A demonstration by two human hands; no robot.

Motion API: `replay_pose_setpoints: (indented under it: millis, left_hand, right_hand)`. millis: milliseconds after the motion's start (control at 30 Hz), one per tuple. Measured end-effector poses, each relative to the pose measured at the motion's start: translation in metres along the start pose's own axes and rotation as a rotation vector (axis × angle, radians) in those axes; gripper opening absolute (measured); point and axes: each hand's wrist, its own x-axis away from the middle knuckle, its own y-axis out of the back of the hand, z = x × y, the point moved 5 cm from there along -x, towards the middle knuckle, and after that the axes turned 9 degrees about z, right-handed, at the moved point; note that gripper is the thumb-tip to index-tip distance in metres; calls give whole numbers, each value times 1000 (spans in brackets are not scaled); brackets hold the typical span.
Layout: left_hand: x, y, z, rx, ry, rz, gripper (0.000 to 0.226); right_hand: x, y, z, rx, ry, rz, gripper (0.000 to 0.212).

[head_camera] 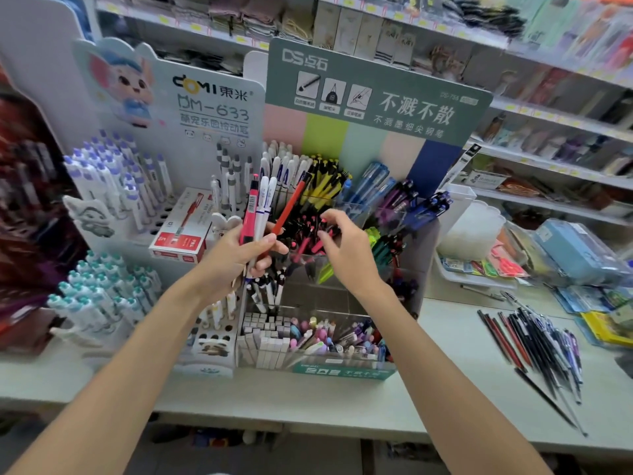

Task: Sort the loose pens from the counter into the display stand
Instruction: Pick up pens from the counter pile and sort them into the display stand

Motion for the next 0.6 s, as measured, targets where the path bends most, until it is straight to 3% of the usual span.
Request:
replay_pose_setpoints:
  millis: [267,333,367,433,500,533,600]
  left_hand:
    - [-1,-5,1,19,-24,39,27]
    - [-1,-6,2,31,-22,53,26]
    - [-1,-6,4,38,-21,61,27]
    - [-2,-9,4,38,-19,86,28]
    - [-2,-14,2,33,-18,125,27]
    - [-3,-18,1,28,-13,152,25]
    - [-5,-28,0,2,4,205,22]
  right_hand:
    - [-13,-11,-3,5,-169,179,48]
    - [-4,-16,-2,56,-138,214,57]
    - [0,-17,1,107,-108,217,60]
    - [4,1,13,121,-11,63,56]
    - [3,34,30,-82,50,-142,48]
    - [-2,46,36,-227,23,-147,46]
    - [-13,53,44,-420,-61,0,48]
